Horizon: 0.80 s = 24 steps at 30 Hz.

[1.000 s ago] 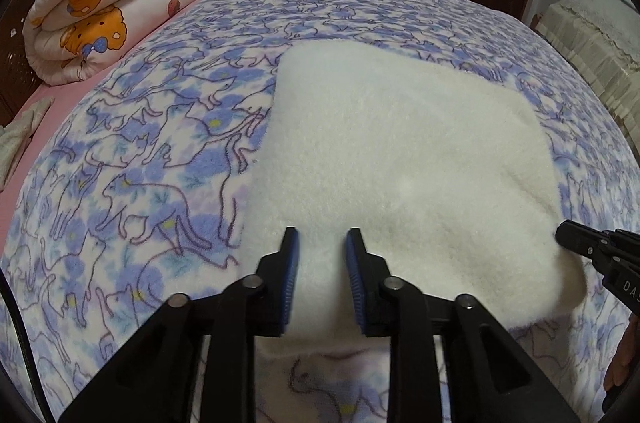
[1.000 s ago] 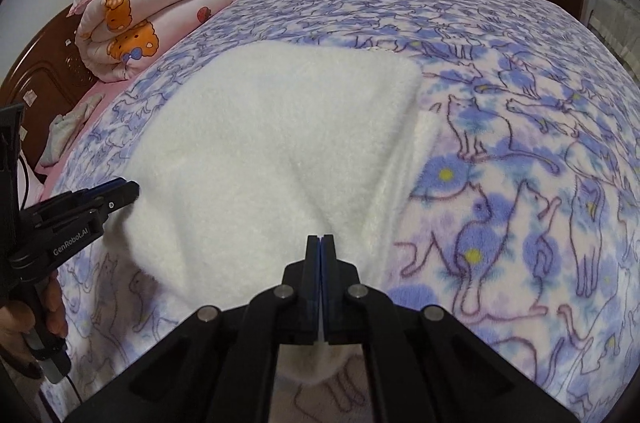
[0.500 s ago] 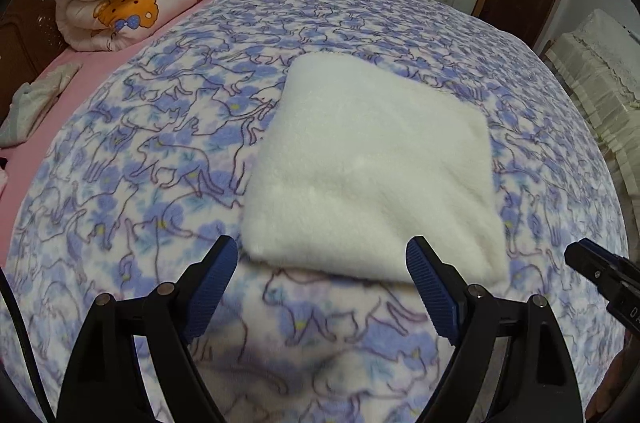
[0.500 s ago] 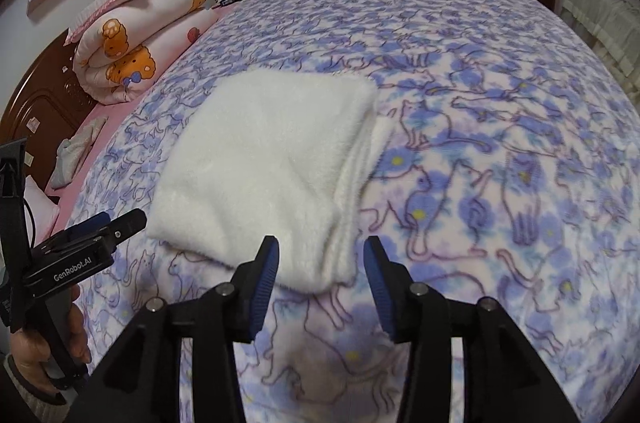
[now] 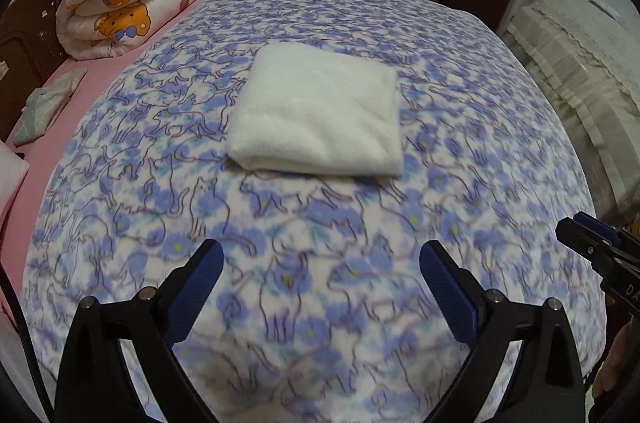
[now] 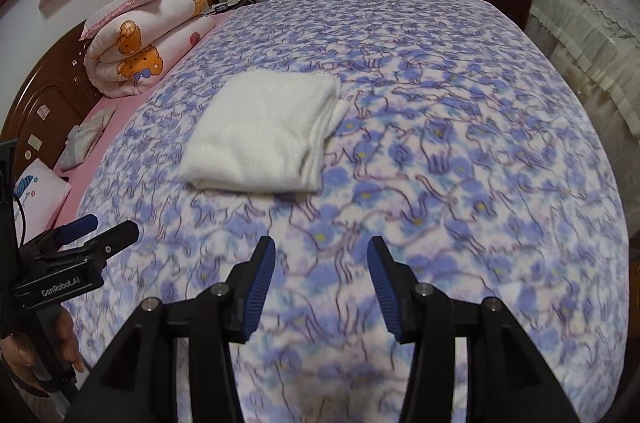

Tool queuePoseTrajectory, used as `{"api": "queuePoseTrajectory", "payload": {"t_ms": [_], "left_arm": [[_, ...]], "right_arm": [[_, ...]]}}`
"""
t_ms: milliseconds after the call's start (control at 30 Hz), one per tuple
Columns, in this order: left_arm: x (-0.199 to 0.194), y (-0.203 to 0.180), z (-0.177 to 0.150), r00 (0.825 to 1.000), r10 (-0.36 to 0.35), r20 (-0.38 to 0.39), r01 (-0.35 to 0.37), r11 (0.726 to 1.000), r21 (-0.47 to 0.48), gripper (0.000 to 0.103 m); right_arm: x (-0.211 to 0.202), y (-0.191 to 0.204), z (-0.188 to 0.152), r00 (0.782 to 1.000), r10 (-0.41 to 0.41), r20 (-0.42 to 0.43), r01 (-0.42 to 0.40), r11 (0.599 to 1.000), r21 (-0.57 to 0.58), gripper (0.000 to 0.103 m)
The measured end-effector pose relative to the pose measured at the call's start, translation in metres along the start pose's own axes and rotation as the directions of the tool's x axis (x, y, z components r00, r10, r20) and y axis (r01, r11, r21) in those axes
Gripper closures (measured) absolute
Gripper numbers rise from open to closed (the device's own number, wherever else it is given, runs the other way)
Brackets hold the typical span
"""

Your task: Fold large clothes

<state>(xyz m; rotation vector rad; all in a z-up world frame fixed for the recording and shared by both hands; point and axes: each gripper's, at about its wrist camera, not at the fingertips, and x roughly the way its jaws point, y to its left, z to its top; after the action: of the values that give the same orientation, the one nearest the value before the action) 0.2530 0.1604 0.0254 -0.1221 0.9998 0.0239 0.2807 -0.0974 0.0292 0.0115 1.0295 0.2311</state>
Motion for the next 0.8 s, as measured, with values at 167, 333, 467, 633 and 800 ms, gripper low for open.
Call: {"api": "queuePoseTrajectory", "payload": {"t_ms": [167, 333, 467, 633, 800], "left_arm": [[-0.045, -0.033, -0.057, 0.999, -0.021, 0.031, 0.02, 1.0, 0.02, 0.004], [-0.075, -0.064, -0.124, 0.998, 0.005, 0.068, -0.008, 0.999, 0.04, 0.004], [-0.088, -0.082, -0.168, 0.995, 0.003, 0.095, -0.006, 0.999, 0.034, 0.004], [-0.095, -0.1, -0.206, 0.994, 0.001, 0.105, -0.003, 1.0, 0.017, 0.004], [-0.101, -0.112, -0.226, 0.992, 0.017, 0.126, -0.02, 0.999, 0.025, 0.004]], "right_arm": [[-0.039, -0.006, -0.061, 1.0, -0.004, 0.0, 0.004, 1.0, 0.002, 0.055], [-0.068, -0.013, -0.125, 0.999, -0.041, 0.02, 0.041, 0.999, 0.015, 0.055], [-0.086, -0.016, -0.17, 0.997, -0.052, 0.056, 0.051, 0.998, 0.023, 0.049], [-0.1, -0.017, -0.213, 0.989, -0.094, 0.11, 0.088, 0.995, 0.055, 0.036], [-0.107, -0.022, -0.233, 0.985, -0.115, 0.126, 0.104, 0.991, 0.089, 0.036]]}}
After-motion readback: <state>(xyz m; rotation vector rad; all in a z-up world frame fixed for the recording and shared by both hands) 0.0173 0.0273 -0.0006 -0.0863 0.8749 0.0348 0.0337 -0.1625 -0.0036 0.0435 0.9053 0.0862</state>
